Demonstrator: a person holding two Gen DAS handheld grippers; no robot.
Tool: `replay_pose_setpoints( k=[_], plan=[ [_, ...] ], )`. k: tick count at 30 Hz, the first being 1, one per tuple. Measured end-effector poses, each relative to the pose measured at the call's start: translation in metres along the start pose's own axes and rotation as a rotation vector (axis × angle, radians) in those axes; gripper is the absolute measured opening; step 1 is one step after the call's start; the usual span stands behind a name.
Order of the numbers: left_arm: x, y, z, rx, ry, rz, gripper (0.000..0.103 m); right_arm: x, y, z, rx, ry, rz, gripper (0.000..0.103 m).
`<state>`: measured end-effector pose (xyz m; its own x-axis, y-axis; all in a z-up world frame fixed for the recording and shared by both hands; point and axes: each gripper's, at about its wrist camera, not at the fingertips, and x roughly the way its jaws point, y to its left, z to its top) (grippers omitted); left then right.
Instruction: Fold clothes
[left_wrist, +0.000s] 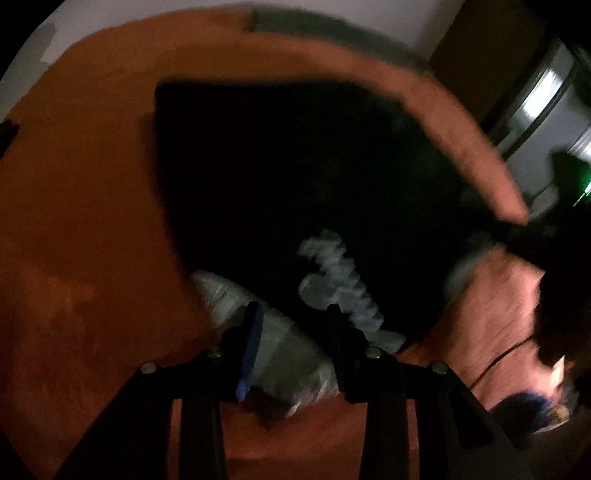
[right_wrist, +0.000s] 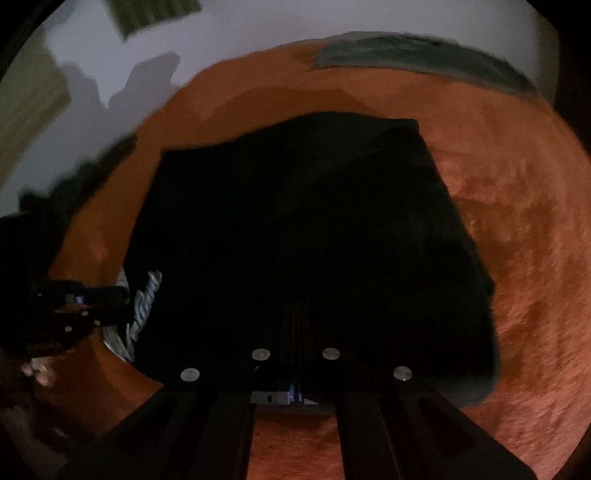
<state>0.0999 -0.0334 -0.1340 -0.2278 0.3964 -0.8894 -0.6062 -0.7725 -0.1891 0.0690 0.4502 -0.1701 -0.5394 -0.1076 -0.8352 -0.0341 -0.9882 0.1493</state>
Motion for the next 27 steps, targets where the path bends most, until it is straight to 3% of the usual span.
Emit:
replay_pose_setpoints(
  k=[1,3,6,8,11,14,15,17,20,22,24,26,27],
  plan=[
    [-0.005,0.005,-0.008,0.003,-0.018,0.034,0.037,-0.003,-0.012,-0.003,0.008,-0.003,-0.047,0.000],
    [-0.012,0.016,-0.013,-0.024,-0.012,0.019,0.040,-0.007,-0.039,-0.008,0.048,-0.005,-0.136,0.000],
    [-0.029,0.020,-0.009,-0.034,-0.045,0.006,0.039,-0.017,-0.075,-0.010,0.143,-0.002,-0.157,0.000],
    [-0.045,0.016,-0.002,-0.023,-0.090,0.009,0.039,-0.029,-0.071,-0.003,0.162,-0.050,-0.110,0.000],
    [-0.054,-0.009,0.016,0.029,-0.144,-0.062,0.039,-0.042,-0.036,0.006,0.107,-0.102,0.011,0.000],
    [-0.029,-0.031,0.015,0.043,-0.075,-0.128,0.039,-0.032,0.022,0.008,-0.007,-0.062,0.166,0.000],
    [-0.020,-0.035,0.015,0.053,-0.051,-0.122,0.039,-0.026,0.041,0.006,-0.048,-0.037,0.211,0.000],
    [-0.005,-0.042,0.003,0.077,-0.012,-0.062,0.039,-0.012,0.070,-0.003,-0.118,0.040,0.222,0.000],
    [-0.010,-0.033,-0.012,0.084,-0.035,-0.060,0.039,-0.002,0.061,-0.011,-0.101,0.077,0.191,0.000],
    [-0.014,-0.028,-0.017,0.104,-0.037,-0.007,0.040,-0.010,0.036,-0.016,-0.028,0.075,0.175,0.000],
    [-0.013,-0.016,-0.019,0.094,-0.034,0.022,0.041,-0.018,0.005,-0.019,-0.001,0.055,-0.003,0.000],
    [-0.014,-0.003,-0.025,0.049,-0.022,0.037,0.041,-0.025,-0.037,-0.024,0.063,0.046,-0.105,0.000],
    [-0.014,0.005,-0.026,0.012,-0.013,0.023,0.046,-0.028,-0.068,-0.028,0.145,0.049,-0.070,0.000]
  ],
)
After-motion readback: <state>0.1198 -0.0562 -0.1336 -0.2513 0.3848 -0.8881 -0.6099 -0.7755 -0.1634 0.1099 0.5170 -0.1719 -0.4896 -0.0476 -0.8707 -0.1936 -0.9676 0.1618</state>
